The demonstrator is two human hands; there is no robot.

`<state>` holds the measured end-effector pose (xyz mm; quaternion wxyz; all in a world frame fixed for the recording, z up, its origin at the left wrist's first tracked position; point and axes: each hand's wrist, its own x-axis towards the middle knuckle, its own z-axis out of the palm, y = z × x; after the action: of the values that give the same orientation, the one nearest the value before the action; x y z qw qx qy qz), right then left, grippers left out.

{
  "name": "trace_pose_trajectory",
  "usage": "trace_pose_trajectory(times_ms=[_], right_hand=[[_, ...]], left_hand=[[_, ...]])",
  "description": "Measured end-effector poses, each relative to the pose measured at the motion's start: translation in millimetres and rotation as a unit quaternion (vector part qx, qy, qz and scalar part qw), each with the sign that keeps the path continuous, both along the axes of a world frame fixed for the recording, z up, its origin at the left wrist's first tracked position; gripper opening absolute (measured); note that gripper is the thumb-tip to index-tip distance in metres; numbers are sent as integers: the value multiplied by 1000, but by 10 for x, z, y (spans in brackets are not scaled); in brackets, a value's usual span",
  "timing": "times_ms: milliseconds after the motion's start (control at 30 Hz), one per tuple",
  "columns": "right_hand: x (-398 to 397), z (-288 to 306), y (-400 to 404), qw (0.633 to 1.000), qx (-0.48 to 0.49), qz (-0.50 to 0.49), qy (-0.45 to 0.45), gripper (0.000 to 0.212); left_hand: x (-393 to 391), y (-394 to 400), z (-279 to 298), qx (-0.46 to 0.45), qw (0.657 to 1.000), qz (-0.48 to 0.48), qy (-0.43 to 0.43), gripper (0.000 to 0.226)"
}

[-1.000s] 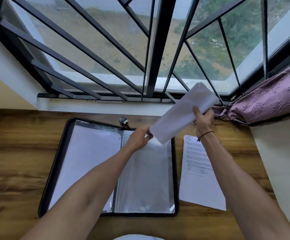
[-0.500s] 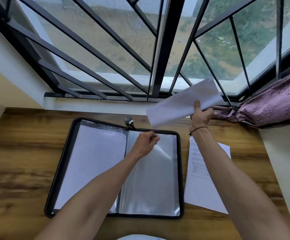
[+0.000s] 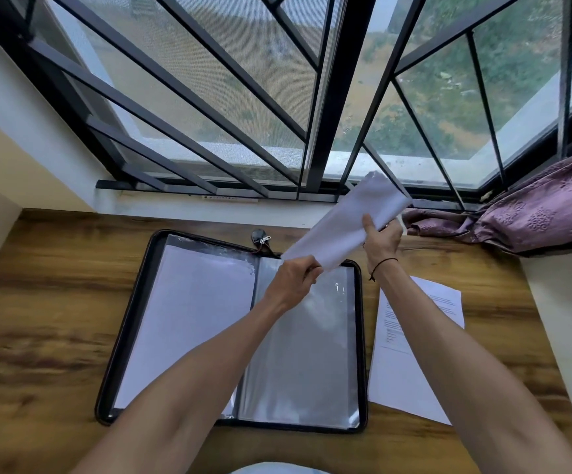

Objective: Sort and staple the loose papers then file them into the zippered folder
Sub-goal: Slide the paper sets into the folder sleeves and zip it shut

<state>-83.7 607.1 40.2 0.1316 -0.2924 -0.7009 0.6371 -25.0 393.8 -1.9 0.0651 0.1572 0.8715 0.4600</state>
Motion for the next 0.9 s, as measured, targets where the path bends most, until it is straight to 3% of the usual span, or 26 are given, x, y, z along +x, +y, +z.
trace_pose_trajectory(times_ms=[267, 367, 500, 700, 800, 900], right_hand=[[-66, -5, -114, 978, 77, 170, -91, 52], [-102, -56, -158, 974, 33, 203, -92, 53], [-118, -144, -154, 949, -85, 278, -119, 43], [-98, -109, -310, 934, -142, 294, -147, 33], [-151, -114, -476, 930, -123, 284, -196, 31], [-190, -102, -626, 917, -36, 301, -259, 49]], left_hand=[[-38, 46, 20, 17, 1000, 11, 21, 9], [-49, 2, 81, 30, 997, 61, 19, 21], [-222, -220, 138, 68, 970, 233, -18, 26], [-385, -425, 119, 34, 972, 86, -217, 27], [-378, -403, 159, 41, 969, 97, -225, 26], [-387, -407, 160, 19, 976, 110, -189, 30]])
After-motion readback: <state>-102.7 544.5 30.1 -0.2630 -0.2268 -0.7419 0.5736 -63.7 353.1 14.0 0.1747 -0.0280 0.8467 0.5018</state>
